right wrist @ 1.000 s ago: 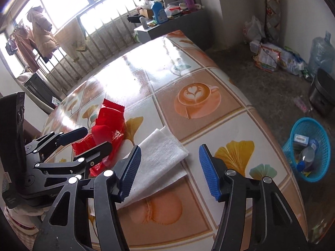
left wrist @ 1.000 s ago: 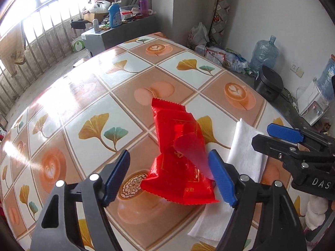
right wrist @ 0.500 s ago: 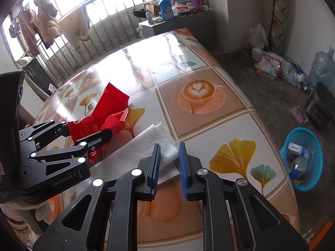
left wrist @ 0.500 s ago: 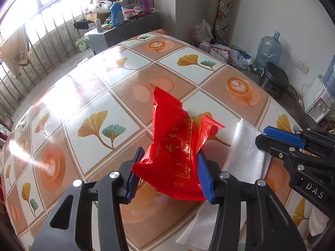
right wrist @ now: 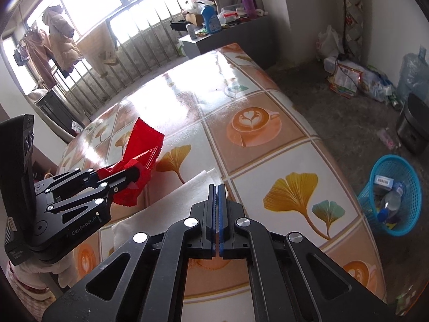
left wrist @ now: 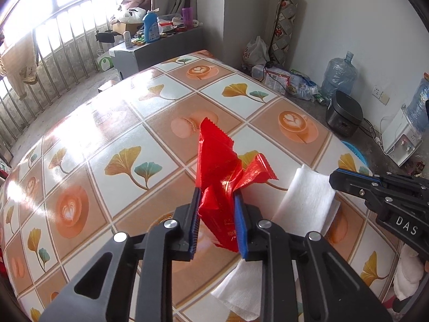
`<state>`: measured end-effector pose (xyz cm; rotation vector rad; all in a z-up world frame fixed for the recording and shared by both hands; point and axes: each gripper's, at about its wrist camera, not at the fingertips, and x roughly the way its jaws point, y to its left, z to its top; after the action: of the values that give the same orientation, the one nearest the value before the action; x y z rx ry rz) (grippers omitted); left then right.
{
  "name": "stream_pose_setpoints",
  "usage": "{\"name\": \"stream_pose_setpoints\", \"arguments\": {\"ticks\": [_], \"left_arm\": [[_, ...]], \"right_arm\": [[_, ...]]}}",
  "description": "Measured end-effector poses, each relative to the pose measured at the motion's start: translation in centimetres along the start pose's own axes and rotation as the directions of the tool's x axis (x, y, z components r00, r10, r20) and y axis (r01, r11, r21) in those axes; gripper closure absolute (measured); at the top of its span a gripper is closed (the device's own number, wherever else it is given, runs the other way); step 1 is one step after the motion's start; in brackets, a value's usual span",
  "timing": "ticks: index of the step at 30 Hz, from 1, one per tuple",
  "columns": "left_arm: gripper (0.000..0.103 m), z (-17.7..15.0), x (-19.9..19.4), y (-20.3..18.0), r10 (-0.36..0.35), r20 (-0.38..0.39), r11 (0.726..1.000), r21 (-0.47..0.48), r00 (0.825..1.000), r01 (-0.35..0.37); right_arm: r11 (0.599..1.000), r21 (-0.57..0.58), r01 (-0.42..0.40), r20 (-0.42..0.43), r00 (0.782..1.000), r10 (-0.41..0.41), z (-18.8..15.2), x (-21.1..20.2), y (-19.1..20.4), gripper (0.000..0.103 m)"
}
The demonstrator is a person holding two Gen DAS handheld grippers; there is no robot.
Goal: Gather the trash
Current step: 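Lift the red wrapper with the left tool while the right tool lifts the tissue, then carry the red wrapper and white tissue over the blue wastebasket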
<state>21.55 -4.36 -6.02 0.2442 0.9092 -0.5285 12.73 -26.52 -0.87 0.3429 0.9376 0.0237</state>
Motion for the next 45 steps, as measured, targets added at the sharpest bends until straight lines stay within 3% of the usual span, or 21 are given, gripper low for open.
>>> {"name": "stream_pose_setpoints", "arguments": {"ticks": [10, 16, 22, 26, 32, 37, 43, 45], "left_arm": [[0.083, -2.9, -1.8, 0.3, -0.059, -0.012, 0.998, -0.036, 0.998, 0.058], [0.083, -4.9, -2.9, 0.3, -0.132, -0.036, 0.989, -0.074, 0.991, 0.130], [0.083, -5.8, -3.3, -0.5, -0.137, -0.039, 0.989, -0.070, 0.990, 0.134], [0.083, -6.0, -3.0, -0.6, -0.127, -0.040, 0.990, -0.071, 0.991, 0.124], [0.083, -6.1, -3.0, -0.7, -0.121, -0.036, 0.990, -0.075, 0.992, 0.118], [0.083, -6.0, -3.0, -0.8, -0.120, -0.038, 0.991, -0.068, 0.992, 0.117], [0.083, -6.1, -3.0, -0.8, -0.122, -0.037, 0.990, -0.068, 0.992, 0.119], [0.083, -6.0, -3.0, -0.7, -0.124, -0.036, 0.990, -0.069, 0.992, 0.122]], "right_arm": [[0.980, 0.162, -0.118, -0.036, 0.991, 0.125, -1.0, -2.7, -2.1, 0.101], [0.941, 0.279, -0.190, -0.123, 0.965, 0.231, -2.8, -1.4, -2.7, 0.095], [0.946, 0.292, -0.142, -0.168, 0.966, 0.196, -2.9, -0.3, -2.5, 0.095], [0.946, 0.302, -0.118, -0.157, 0.973, 0.172, -2.3, -1.9, -3.5, 0.082], [0.934, 0.350, -0.073, -0.206, 0.967, 0.152, -3.6, -1.6, -5.4, 0.079], [0.897, 0.404, -0.179, -0.200, 0.940, 0.278, -3.6, 0.3, -4.8, 0.079], [0.903, 0.383, -0.195, -0.195, 0.938, 0.285, -3.1, 1.3, -3.2, 0.079], [0.910, 0.374, -0.180, -0.197, 0.943, 0.267, -3.0, 1.5, -2.9, 0.087]]}}
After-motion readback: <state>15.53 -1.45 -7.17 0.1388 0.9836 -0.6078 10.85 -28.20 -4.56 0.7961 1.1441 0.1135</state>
